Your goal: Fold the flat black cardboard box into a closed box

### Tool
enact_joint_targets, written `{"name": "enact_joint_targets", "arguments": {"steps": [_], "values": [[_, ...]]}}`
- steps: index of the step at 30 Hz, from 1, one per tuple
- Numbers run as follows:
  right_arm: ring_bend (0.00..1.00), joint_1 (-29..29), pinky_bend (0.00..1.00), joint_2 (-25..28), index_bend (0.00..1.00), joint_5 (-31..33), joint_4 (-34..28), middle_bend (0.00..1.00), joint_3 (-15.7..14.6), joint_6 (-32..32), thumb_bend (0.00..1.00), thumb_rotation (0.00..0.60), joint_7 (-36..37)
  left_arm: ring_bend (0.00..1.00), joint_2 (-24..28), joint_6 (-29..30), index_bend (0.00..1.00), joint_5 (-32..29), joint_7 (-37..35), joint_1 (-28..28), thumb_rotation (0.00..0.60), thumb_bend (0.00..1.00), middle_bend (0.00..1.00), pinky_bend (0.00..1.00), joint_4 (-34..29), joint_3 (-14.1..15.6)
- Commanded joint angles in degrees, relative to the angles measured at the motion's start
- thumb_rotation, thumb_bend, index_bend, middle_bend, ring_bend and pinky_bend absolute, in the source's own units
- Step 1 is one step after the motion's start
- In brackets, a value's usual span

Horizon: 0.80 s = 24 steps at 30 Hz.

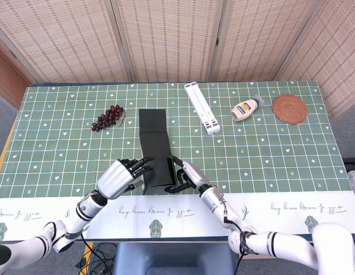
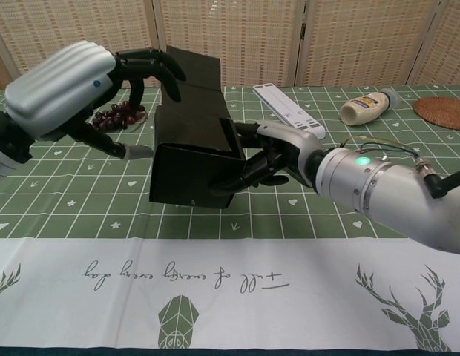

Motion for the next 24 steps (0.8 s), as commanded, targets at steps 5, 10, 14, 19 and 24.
{"name": "enact_joint_targets", "arguments": {"steps": [5,10,14,19,24], "values": [[0.77,1.1,1.0,-1.8,0.26,0.7,2.9,0.4,-0.4,-1.3,0.21,0.6,-1.5,0.58,-3.6,-1.3,0.39,-0.6,-3.5,-0.4,0.6,0.09,0.29,0.86,7.2,2.1],[0.77,1.7,1.0,-3.2,0.26,0.8,5.7,0.4,-0.7,-1.9,0.21,0.6,-2.1,0.58,-7.0,-2.0,0.4,-1.1,-6.0,-0.1,0.6,0.09,0.3,0.86,13.2,3.5],[0.77,1.9,1.0,-4.6,0.26,0.4,8.2,0.4,-1.0,-2.2,0.21,0.6,-2.1,0.59,-9.6,-2.5,0.41,-1.5,-8.1,-0.1,0.6,0.09,0.3,0.86,18.2,4.4],[0.77,1.9,1.0,-6.1,0.26,-0.2,10.8,0.4,-1.3,-2.5,0.21,0.6,-1.6,0.59,-12.0,-2.8,0.42,-1.5,-9.6,-0.2,0.6,0.09,0.31,0.86,22.5,5.6],[0.77,1.6,1.0,-7.4,0.26,-1.4,13.4,0.4,-2.0,-2.3,0.2,0.6,-1.1,0.59,-13.6,-3.5,0.42,-1.4,-10.8,-0.1,0.6,0.09,0.32,0.86,25.6,7.0]]}}
